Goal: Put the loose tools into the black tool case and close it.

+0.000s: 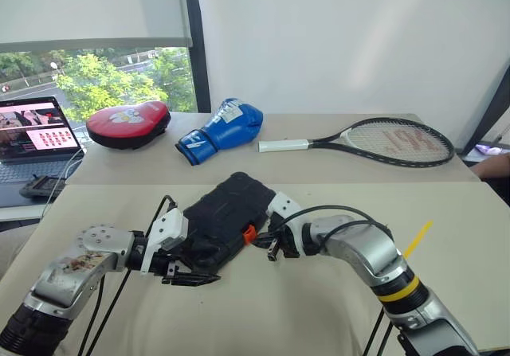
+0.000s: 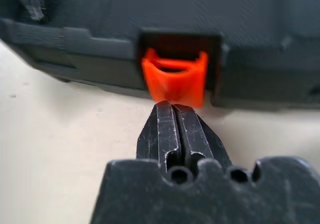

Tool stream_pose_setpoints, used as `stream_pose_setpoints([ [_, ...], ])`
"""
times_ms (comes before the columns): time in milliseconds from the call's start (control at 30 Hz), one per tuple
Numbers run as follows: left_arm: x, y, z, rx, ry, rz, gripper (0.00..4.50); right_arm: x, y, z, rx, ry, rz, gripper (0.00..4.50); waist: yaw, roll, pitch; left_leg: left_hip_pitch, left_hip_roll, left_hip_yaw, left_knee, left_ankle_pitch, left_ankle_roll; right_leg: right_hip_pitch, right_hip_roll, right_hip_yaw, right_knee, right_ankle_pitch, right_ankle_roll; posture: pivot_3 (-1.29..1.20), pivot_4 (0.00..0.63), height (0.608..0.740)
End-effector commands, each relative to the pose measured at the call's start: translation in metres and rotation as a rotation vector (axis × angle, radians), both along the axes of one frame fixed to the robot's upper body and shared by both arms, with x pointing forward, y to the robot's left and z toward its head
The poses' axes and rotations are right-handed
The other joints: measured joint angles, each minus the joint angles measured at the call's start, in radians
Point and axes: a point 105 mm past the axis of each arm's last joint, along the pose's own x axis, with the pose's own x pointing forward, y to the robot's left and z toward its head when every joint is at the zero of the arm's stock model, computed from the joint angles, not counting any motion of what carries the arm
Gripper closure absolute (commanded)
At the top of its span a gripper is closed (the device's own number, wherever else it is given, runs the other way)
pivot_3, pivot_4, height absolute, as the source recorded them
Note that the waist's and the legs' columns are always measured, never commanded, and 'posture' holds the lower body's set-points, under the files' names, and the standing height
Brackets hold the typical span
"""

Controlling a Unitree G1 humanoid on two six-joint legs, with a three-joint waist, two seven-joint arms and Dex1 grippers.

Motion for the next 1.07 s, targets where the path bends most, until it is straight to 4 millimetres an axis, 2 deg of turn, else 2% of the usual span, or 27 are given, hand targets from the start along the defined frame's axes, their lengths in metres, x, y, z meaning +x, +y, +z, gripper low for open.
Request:
stream_pose_setpoints([
  [33,-0.006,0.000,-0.012,0.011,0.049,0.001,1.11,0.003,0.008,0.026,0.069,-0.116,0.033,4.42,0.000,0.000,0.000,0.000,0.000,0.000,0.000,0.000,0.000,0.000,0.000,0.000,0.000,0.000,0.000,0.00,0.150,0.740],
  [100,-0.004,-0.001,-0.006,-0.031,0.040,0.023,1.11,-0.004,0.003,0.033,0.100,-0.164,0.057,4.42,-0.001,0.000,0.000,0.000,0.000,0.000,0.000,0.000,0.000,-0.001,0.000,0.000,0.000,0.000,0.000,0.00,0.150,0.740],
  [233,0.005,0.000,0.015,-0.165,-0.010,0.170,1.11,-0.025,-0.028,0.057,0.208,-0.326,0.046,4.42,0.010,0.000,0.000,-0.003,0.000,-0.001,-0.001,0.001,-0.002,-0.003,-0.002,-0.001,-0.001,0.000,0.001,0.00,0.150,0.740],
  [267,0.006,0.001,0.021,-0.208,-0.032,0.199,1.11,-0.032,-0.037,0.063,0.248,-0.333,0.026,3.90,0.012,0.000,0.000,-0.004,-0.001,-0.001,-0.001,0.003,-0.005,-0.002,-0.003,-0.001,-0.001,-0.001,0.002,0.00,0.150,0.740],
  [300,0.005,0.005,0.024,-0.221,-0.028,0.213,1.11,-0.040,-0.046,0.067,0.271,-0.341,0.009,3.60,0.014,0.000,0.000,-0.004,-0.001,-0.001,-0.001,0.003,-0.005,-0.002,-0.003,-0.001,-0.002,-0.001,0.002,0.00,0.150,0.740],
  [367,0.000,0.016,0.034,-0.284,-0.029,0.281,0.57,-0.062,-0.069,0.072,0.285,-0.368,-0.011,2.84,0.019,0.000,0.000,-0.004,-0.002,-0.001,-0.001,0.002,-0.003,-0.002,-0.004,-0.001,-0.003,-0.001,0.003,0.00,0.150,0.740],
  [400,-0.004,0.021,0.035,-0.291,-0.033,0.314,0.40,-0.070,-0.078,0.073,0.285,-0.378,-0.020,2.60,0.020,0.000,0.000,-0.004,-0.002,-0.001,-0.001,0.001,-0.003,-0.001,-0.005,-0.001,-0.003,-0.002,0.004,0.00,0.150,0.740],
  [433,-0.007,0.026,0.035,-0.290,-0.040,0.344,0.03,-0.076,-0.086,0.073,0.280,-0.382,-0.038,2.24,0.022,0.000,0.000,-0.004,-0.001,-0.001,-0.001,0.000,-0.002,-0.001,-0.006,-0.001,-0.003,-0.002,0.004,0.00,0.150,0.740],
  [600,-0.024,0.054,0.025,-0.262,-0.023,0.475,0.00,-0.103,-0.122,0.071,0.247,-0.377,-0.127,0.62,0.025,0.000,0.000,-0.001,-0.001,-0.001,-0.001,-0.003,-0.001,0.001,-0.007,0.001,-0.003,-0.003,0.005,0.00,0.150,0.740],
  [633,-0.027,0.058,0.022,-0.256,-0.020,0.493,0.00,-0.108,-0.129,0.067,0.222,-0.369,-0.138,0.13,0.027,0.000,0.000,0.000,-0.001,-0.001,-0.001,-0.006,0.003,0.001,-0.007,0.001,-0.003,-0.003,0.004,0.00,0.150,0.740],
  [700,-0.036,0.071,0.012,-0.227,-0.009,0.538,0.00,-0.121,-0.147,0.061,0.170,-0.349,-0.173,0.01,0.031,0.000,0.000,0.001,0.000,-0.001,-0.001,-0.006,0.003,0.002,-0.007,0.000,-0.003,-0.004,0.004,0.00,0.150,0.740],
  [833,-0.043,0.089,-0.004,-0.151,-0.006,0.605,0.00,-0.136,-0.167,0.061,0.120,-0.336,-0.223,0.01,0.036,0.001,0.000,0.002,0.000,-0.001,-0.001,-0.006,0.003,0.004,-0.007,0.001,-0.003,-0.005,0.002,0.00,0.150,0.740],
  [900,-0.046,0.092,-0.009,-0.137,0.002,0.609,0.00,-0.143,-0.173,0.059,0.100,-0.317,-0.233,0.01,0.037,0.000,0.000,0.002,0.000,0.000,-0.001,-0.007,0.001,0.004,-0.007,0.001,-0.003,-0.008,-0.001,0.00,0.150,0.740],
  [1067,-0.047,0.093,-0.014,-0.150,0.036,0.600,0.00,-0.152,-0.187,0.055,0.052,-0.298,-0.266,0.01,0.041,0.001,0.000,0.003,0.000,0.000,-0.001,-0.007,0.001,0.004,-0.008,0.001,-0.002,-0.012,0.000,0.00,0.150,0.740],
])
